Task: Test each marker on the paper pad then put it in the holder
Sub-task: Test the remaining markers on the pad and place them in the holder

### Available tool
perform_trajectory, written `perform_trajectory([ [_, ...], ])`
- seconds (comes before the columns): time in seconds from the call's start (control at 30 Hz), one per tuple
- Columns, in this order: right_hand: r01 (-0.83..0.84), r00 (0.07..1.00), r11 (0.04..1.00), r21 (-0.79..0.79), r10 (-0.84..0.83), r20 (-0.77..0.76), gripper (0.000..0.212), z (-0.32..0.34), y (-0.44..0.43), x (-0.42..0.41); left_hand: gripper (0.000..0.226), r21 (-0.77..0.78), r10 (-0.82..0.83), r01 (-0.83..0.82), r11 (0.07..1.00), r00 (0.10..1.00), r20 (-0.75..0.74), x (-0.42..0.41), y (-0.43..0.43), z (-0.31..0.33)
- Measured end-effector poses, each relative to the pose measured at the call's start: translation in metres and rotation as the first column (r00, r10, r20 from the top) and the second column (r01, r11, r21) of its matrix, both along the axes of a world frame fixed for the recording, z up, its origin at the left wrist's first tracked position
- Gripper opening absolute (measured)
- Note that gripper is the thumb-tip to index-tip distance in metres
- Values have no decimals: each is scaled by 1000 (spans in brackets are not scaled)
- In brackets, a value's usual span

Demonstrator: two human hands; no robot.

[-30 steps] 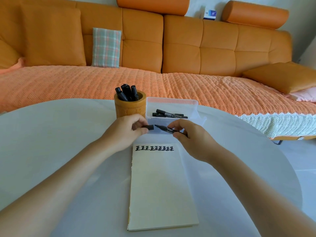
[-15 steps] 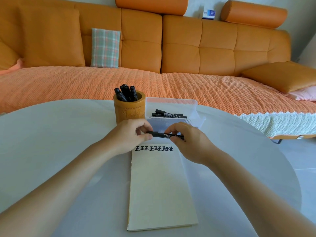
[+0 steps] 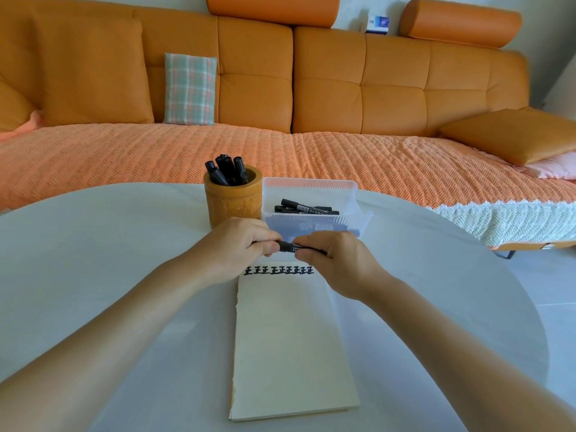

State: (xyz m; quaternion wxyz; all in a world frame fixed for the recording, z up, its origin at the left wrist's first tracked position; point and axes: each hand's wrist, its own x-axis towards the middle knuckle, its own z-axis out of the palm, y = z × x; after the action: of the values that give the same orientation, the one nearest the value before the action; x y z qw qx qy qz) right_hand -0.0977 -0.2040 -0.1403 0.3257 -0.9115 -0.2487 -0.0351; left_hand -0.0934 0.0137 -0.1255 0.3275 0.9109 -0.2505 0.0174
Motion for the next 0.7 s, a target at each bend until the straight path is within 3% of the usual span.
perform_trajectory([
  [0.13, -16, 967, 970, 241, 76, -244, 37, 1, 3, 2, 15, 10, -51, 50, 999, 995, 82, 0, 3, 3],
  [0.23, 22, 932, 970, 243, 68, -355, 29, 2, 5, 3, 12, 29, -78, 75, 997, 991, 104, 0, 6, 2],
  [0.37, 49, 960, 996, 71, -27, -279, 25, 6, 13, 2, 14, 9, -47, 47, 999, 993, 110, 7, 10, 0],
  [0.47, 114, 991, 993, -43, -117, -67, 19, 10, 10, 7, 20, -28, 26, -20, 999, 976, 215, 12, 13, -1],
  [0.63, 184, 980, 974, 132, -172, -102, 12, 34, 16, 23, 17, -294, 394, -292, 910, 829, 397, 21, 32, 4],
  [0.7, 211, 977, 962, 174, -203, -61, 11, 49, 27, 34, 23, -387, 537, -405, 828, 771, 342, 27, 40, 0],
])
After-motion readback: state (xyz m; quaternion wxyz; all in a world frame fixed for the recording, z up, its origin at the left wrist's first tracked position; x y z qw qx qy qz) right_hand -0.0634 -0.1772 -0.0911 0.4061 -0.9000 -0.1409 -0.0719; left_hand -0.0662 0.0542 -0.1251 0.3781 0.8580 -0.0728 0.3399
